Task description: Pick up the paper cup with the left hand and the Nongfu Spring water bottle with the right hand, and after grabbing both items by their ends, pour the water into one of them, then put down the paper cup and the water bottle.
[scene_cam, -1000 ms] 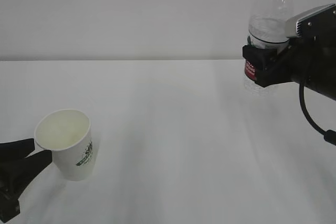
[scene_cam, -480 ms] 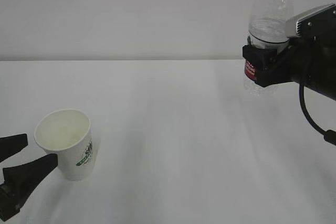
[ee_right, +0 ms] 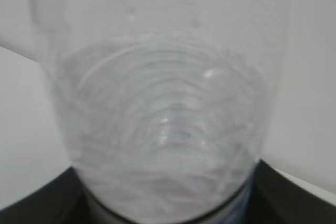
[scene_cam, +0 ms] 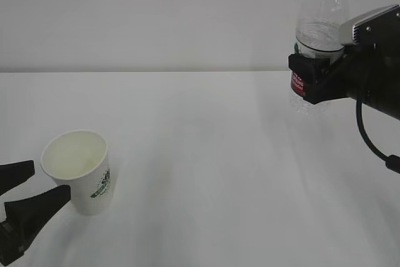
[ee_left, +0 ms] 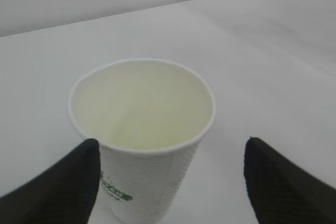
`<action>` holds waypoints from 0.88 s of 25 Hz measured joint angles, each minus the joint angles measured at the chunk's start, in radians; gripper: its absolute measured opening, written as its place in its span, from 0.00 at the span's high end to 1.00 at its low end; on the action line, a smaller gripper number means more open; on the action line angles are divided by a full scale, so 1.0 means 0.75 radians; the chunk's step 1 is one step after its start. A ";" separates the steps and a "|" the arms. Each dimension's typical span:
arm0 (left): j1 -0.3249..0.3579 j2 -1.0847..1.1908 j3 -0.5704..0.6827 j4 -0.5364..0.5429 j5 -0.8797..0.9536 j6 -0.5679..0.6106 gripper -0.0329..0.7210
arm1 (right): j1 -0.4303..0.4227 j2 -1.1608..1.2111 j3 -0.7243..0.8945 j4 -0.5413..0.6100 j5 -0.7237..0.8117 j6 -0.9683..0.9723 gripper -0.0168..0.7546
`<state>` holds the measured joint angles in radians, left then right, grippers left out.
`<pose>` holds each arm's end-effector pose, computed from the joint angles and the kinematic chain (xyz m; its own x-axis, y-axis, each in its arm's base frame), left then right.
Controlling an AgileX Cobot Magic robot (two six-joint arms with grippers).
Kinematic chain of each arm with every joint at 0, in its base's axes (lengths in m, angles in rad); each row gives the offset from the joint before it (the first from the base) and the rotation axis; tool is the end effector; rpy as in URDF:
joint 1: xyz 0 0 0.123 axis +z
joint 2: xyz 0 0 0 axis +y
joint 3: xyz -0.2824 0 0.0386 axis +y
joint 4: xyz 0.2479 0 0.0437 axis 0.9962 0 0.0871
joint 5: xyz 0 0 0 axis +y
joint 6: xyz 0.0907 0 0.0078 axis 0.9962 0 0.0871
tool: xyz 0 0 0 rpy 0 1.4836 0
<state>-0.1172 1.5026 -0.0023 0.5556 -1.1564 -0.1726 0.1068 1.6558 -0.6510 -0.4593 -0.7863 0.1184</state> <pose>0.1498 -0.0619 0.1380 -0.2713 0.0957 -0.9577 0.5787 0.8113 -0.0829 0.3124 0.0622 0.1992 -0.0913 -0.2161 -0.9721 -0.4379 0.8855 -0.1557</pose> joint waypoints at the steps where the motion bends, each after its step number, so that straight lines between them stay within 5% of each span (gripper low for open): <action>1: 0.000 0.000 0.000 0.013 0.000 -0.002 0.12 | 0.000 0.000 0.000 0.000 0.000 0.000 0.41; 22: 0.000 0.256 -0.002 -0.064 0.000 -0.005 0.12 | 0.000 0.000 0.000 0.000 0.000 0.000 0.41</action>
<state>-0.1172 1.6949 -0.0037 0.5078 -1.1564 -0.1765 0.1068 1.6558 -0.6510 -0.4593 -0.7863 0.1184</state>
